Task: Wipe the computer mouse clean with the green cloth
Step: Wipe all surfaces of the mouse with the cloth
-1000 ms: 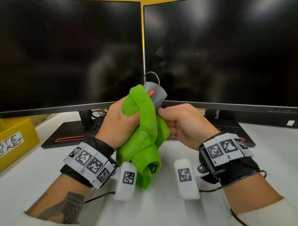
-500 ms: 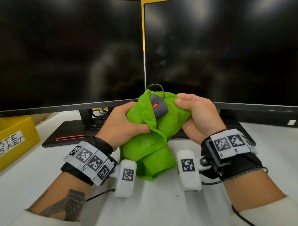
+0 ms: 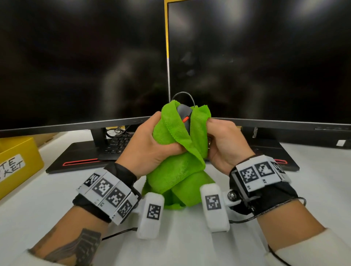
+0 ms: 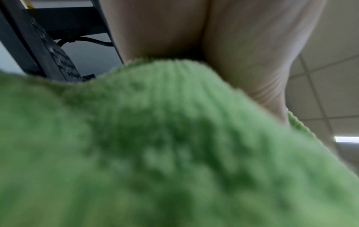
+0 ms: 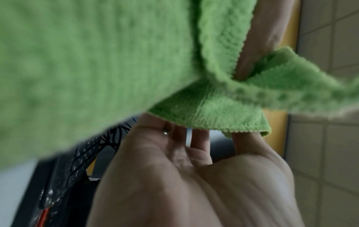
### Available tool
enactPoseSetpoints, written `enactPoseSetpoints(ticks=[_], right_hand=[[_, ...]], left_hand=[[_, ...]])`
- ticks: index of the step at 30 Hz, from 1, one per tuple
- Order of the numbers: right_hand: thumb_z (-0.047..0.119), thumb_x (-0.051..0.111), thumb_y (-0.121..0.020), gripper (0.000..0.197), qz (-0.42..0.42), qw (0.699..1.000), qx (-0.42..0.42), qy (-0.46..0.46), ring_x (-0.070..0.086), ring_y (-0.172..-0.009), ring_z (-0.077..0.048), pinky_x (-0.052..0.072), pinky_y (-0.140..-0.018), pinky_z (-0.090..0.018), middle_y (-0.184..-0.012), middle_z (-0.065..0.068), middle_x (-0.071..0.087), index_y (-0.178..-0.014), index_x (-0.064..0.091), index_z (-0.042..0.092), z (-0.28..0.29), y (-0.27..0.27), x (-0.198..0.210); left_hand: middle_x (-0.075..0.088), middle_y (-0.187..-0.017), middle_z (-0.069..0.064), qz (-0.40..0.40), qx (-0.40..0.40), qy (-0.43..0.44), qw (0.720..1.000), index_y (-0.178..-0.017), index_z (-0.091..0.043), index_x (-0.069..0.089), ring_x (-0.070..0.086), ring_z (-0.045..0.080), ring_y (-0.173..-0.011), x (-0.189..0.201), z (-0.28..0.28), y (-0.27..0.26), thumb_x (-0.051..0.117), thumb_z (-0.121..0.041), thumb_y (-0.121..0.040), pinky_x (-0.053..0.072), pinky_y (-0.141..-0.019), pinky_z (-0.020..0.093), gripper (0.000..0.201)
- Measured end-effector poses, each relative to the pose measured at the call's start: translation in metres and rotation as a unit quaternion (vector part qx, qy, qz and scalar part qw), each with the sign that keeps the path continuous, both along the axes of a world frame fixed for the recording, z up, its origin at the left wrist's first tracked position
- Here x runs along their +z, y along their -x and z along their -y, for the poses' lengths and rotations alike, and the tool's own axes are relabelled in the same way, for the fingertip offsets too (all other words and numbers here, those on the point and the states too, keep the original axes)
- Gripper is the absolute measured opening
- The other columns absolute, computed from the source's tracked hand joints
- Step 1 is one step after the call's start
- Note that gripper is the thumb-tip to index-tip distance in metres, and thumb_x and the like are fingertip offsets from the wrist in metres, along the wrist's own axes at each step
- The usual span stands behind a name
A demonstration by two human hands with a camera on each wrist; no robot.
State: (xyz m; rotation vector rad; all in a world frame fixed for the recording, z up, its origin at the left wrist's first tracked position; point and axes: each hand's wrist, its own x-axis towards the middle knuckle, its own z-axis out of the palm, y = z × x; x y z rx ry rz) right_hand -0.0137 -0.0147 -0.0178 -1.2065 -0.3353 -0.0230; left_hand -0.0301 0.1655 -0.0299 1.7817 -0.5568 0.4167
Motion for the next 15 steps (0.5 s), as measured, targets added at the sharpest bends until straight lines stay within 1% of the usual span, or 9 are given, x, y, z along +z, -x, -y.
enactPoseSetpoints(ticks=[2,4,6,8,9,10,12,14,15], right_hand=[[0.014,0.077,-0.074,0.042,-0.010,1.000,-0.004,-0.005,0.068,-0.095,-0.040,0.057,-0.088,-0.062,-0.111,-0.034,0.071,-0.111,0.075,-0.006,-0.005,0.003,0.001],[0.018,0.073,-0.075,0.044,0.005,0.999,-0.032,-0.023,0.068,-0.093,-0.039,0.058,-0.086,-0.059,-0.116,-0.041,0.068,-0.110,0.074,-0.009,-0.010,0.002,0.000],[0.019,0.073,-0.076,0.040,0.025,0.997,-0.066,-0.030,0.067,-0.090,-0.039,0.057,-0.086,-0.063,-0.111,-0.044,0.067,-0.101,0.074,-0.012,-0.014,0.001,-0.001],[0.022,0.076,-0.075,0.038,0.027,0.996,-0.088,-0.020,0.061,-0.084,-0.041,0.055,-0.078,-0.067,-0.095,-0.046,0.064,-0.092,0.073,-0.013,-0.015,0.000,-0.002],[0.022,0.076,-0.075,0.039,0.028,0.996,-0.087,-0.009,0.058,-0.082,-0.041,0.055,-0.075,-0.066,-0.090,-0.044,0.062,-0.090,0.072,-0.013,-0.015,-0.001,-0.003],[0.020,0.077,-0.077,0.036,0.031,0.996,-0.083,-0.001,0.059,-0.082,-0.042,0.055,-0.076,-0.066,-0.090,-0.044,0.062,-0.091,0.072,-0.013,-0.015,-0.002,-0.003],[0.008,0.072,-0.087,0.018,0.041,0.996,-0.079,0.002,0.071,-0.090,-0.046,0.057,-0.087,-0.068,-0.102,-0.043,0.069,-0.095,0.077,-0.008,-0.012,-0.005,-0.004],[-0.002,0.063,-0.093,0.017,0.039,0.997,-0.073,-0.011,0.072,-0.102,-0.050,0.057,-0.094,-0.064,-0.108,-0.038,0.072,-0.099,0.078,-0.005,-0.007,-0.007,-0.005],[-0.004,0.060,-0.094,0.019,0.035,0.997,-0.065,-0.014,0.073,-0.101,-0.049,0.058,-0.093,-0.061,-0.107,-0.036,0.073,-0.100,0.078,-0.003,-0.005,-0.008,-0.005]], left_hand=[[0.077,-0.120,0.001,0.004,0.003,-0.009,1.000,-0.132,-0.016,0.061,0.074,0.019,-0.111,0.004,0.000,0.002,0.087,-0.004,-0.077,0.059,-0.098,0.039,0.062],[0.077,-0.118,0.001,0.003,0.007,-0.028,1.000,-0.130,-0.017,0.061,0.074,0.020,-0.110,0.006,-0.001,0.002,0.089,-0.006,-0.077,0.058,-0.099,0.045,0.060],[0.078,-0.112,0.003,0.002,0.021,-0.054,0.998,-0.124,-0.016,0.062,0.075,0.025,-0.106,0.006,-0.004,-0.001,0.092,-0.015,-0.075,0.058,-0.096,0.051,0.058],[0.077,-0.105,0.005,0.007,0.037,-0.086,0.996,-0.117,-0.018,0.063,0.075,0.030,-0.100,0.004,-0.007,-0.004,0.092,-0.031,-0.068,0.059,-0.091,0.054,0.058],[0.077,-0.104,0.004,0.011,0.044,-0.097,0.994,-0.115,-0.019,0.063,0.074,0.029,-0.099,0.003,-0.008,-0.004,0.091,-0.037,-0.066,0.059,-0.089,0.054,0.059],[0.077,-0.103,0.002,0.014,0.050,-0.102,0.993,-0.115,-0.020,0.063,0.075,0.027,-0.098,0.002,-0.008,-0.004,0.091,-0.040,-0.066,0.059,-0.089,0.053,0.060],[0.078,-0.106,-0.005,0.012,0.060,-0.104,0.993,-0.119,-0.024,0.065,0.075,0.017,-0.100,0.001,-0.007,-0.003,0.090,-0.042,-0.070,0.060,-0.090,0.048,0.057],[0.078,-0.103,-0.014,0.011,0.069,-0.097,0.993,-0.114,-0.032,0.069,0.073,0.005,-0.097,0.001,-0.004,-0.004,0.084,-0.041,-0.081,0.060,-0.086,0.039,0.037],[0.078,-0.098,-0.019,0.010,0.076,-0.089,0.993,-0.107,-0.035,0.070,0.073,0.001,-0.093,0.002,-0.002,-0.004,0.078,-0.044,-0.087,0.058,-0.083,0.033,0.023]])
